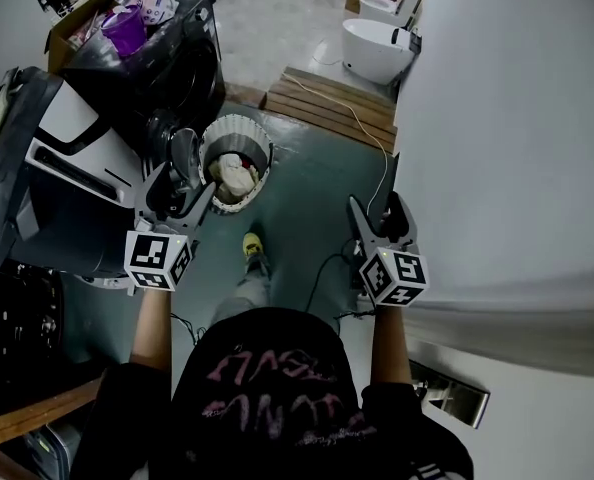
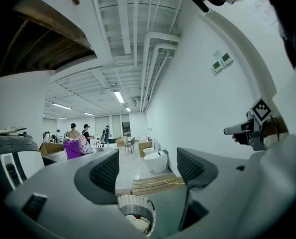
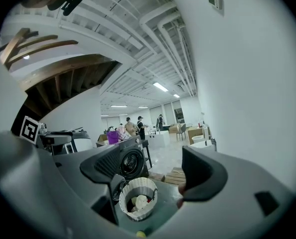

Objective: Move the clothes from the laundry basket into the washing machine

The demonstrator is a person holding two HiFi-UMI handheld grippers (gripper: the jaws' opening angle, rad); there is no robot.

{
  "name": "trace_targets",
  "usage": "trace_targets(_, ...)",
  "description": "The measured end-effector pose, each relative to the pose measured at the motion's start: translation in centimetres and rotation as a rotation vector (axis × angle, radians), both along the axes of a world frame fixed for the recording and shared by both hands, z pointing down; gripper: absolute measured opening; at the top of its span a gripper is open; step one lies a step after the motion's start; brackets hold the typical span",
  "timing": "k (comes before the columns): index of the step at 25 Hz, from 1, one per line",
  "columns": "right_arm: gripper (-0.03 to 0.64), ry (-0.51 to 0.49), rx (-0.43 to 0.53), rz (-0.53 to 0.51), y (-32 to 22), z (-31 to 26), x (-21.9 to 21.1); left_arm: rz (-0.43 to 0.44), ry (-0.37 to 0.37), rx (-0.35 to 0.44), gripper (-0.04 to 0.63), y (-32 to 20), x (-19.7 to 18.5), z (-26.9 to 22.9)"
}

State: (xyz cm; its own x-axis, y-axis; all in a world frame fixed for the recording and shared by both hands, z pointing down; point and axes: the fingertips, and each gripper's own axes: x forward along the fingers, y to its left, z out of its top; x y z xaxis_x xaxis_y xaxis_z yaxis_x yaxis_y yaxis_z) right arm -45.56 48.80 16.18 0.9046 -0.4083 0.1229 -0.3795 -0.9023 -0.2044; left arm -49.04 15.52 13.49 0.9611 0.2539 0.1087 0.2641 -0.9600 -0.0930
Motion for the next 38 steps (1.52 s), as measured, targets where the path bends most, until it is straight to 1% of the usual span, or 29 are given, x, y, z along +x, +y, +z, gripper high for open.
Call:
trace_targets(3,0.393,-0.005,-0.008,-0.002,-0.7,0.2,2.6,0.009,-0.016,-0.004,0.36,-0.6,3.2,0.9)
trace_targets(6,0.393,-0.016,-0.013,-0.002,-1.9,0.5,6.4,0.003,-0.018,-0.012,0.36,-1.8,7.2,1.3)
trace_targets(14,0.393,-0.067,-0.007,0.004,-6.1,2.0,19.1,-0.002,-0.078,-0.01,0.36,-6.3,19.6,3.2)
trace_targets(17,0.393,-0.085,-0.01,-0.004,-8.3,2.7,23.7,-0.027,-0.096,-0.019,0.36,-8.9,23.5,4.1)
trace_targets(20,0.393,-0.1,-0.008,-0.021,-10.7,3.3,27.6,-0.057,-0.112,-0.03,0.36,-11.7,26.4,4.8)
trace_targets(23,0.393,-0.1,0.0,-0.048,-13.2,3.5,30.2,-0.085,-0.127,-0.036,0.36,-14.1,28.1,5.6)
trace_targets(27,0.393,-0.105,0.002,-0.094,-16.1,3.6,32.7,-0.131,-0.134,-0.052,0.36,-16.8,29.1,6.1)
trace_targets(33,0.393,-0.034,0.002,-0.178,-20.2,0.9,37.0,-0.21,-0.099,-0.083,0.36,-20.1,30.3,5.5)
trace_targets(38,0.393,-0.003,0.01,-0.3,-25.1,0.1,41.2,-0.296,-0.084,-0.101,0.36,-22.3,31.5,5.9)
